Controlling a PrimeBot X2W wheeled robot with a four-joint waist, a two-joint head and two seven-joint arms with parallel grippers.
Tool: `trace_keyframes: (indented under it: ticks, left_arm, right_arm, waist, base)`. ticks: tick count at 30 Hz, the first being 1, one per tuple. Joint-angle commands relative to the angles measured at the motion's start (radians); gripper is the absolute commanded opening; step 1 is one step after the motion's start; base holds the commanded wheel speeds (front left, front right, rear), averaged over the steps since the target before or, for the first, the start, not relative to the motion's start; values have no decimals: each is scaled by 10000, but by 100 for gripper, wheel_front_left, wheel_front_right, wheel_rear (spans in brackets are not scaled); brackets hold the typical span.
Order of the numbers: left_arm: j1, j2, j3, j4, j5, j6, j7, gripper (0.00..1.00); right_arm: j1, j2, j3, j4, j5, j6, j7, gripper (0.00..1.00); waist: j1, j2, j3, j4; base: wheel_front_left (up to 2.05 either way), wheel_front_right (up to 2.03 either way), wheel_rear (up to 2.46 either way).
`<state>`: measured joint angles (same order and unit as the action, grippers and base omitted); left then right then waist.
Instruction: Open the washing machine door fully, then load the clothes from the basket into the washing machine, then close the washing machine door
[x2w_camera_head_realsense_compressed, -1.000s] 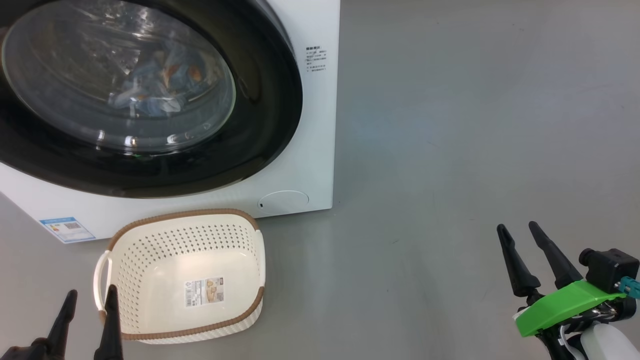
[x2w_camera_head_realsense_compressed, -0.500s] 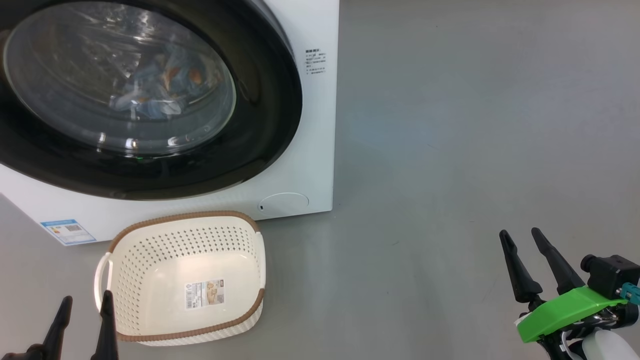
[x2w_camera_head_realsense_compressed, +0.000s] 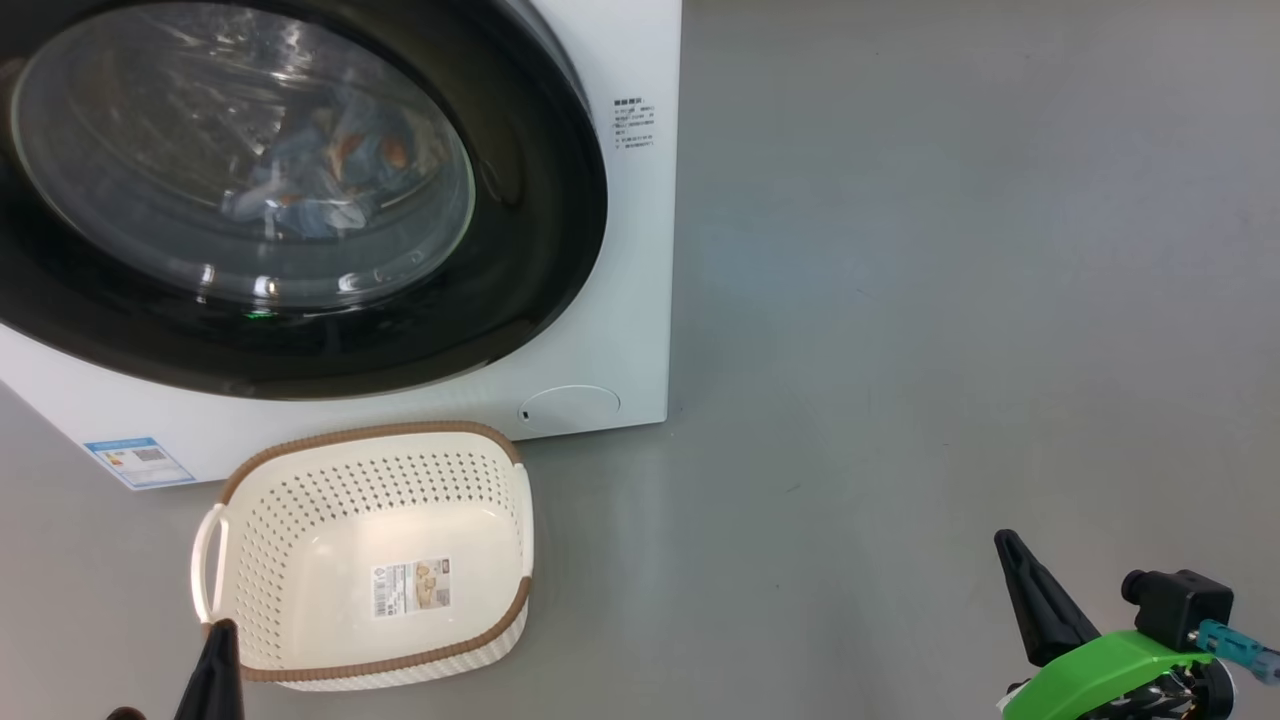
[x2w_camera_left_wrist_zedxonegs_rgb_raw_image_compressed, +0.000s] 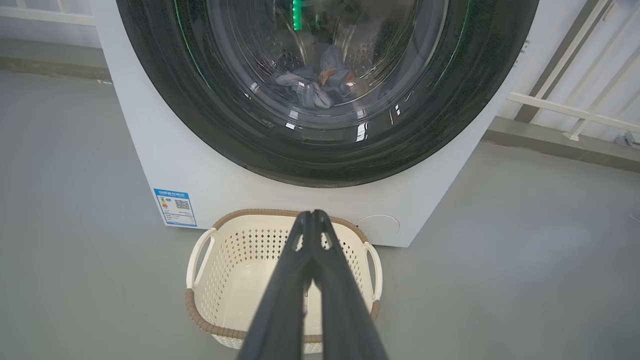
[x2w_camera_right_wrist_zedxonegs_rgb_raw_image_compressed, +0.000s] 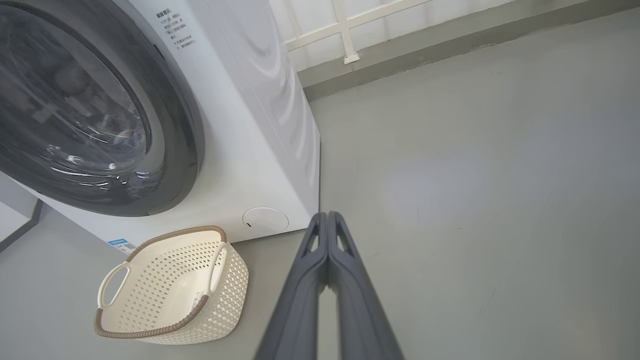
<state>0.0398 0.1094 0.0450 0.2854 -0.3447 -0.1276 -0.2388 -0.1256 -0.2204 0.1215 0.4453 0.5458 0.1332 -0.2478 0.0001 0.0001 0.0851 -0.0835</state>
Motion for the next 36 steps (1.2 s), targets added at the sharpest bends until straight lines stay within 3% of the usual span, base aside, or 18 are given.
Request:
trace_keyframes:
  ticks: [1,4,9,36]
  left_arm:
    - [-35,183,101,-211,-263,-1,40,0]
    - [-60,163,111,-219,-570,-2,127,0]
    - [-131,131,131,-207,-1081,-3,267,0]
    - [-466,-41,266,-241,-3841,-9,1045,0]
  right_arm:
    - [-224,-145,-69,-248,288,-1,35,0]
    - [-199,-105,-123,-300,551,-1,119,0]
    - [-189,-35,-208,-360,985,-2,259,0]
    - [-107,356,-691,-748,3314,-8,1036,0]
  waist:
    - [7,-1,-19,15]
    - [22,-1,-62,40]
    - [1,-1,-75,74]
    - [0,-1,-251,256]
  base:
    - [0,0,0]
    - [0,0,0]
    - [0,0,0]
    - [0,0,0]
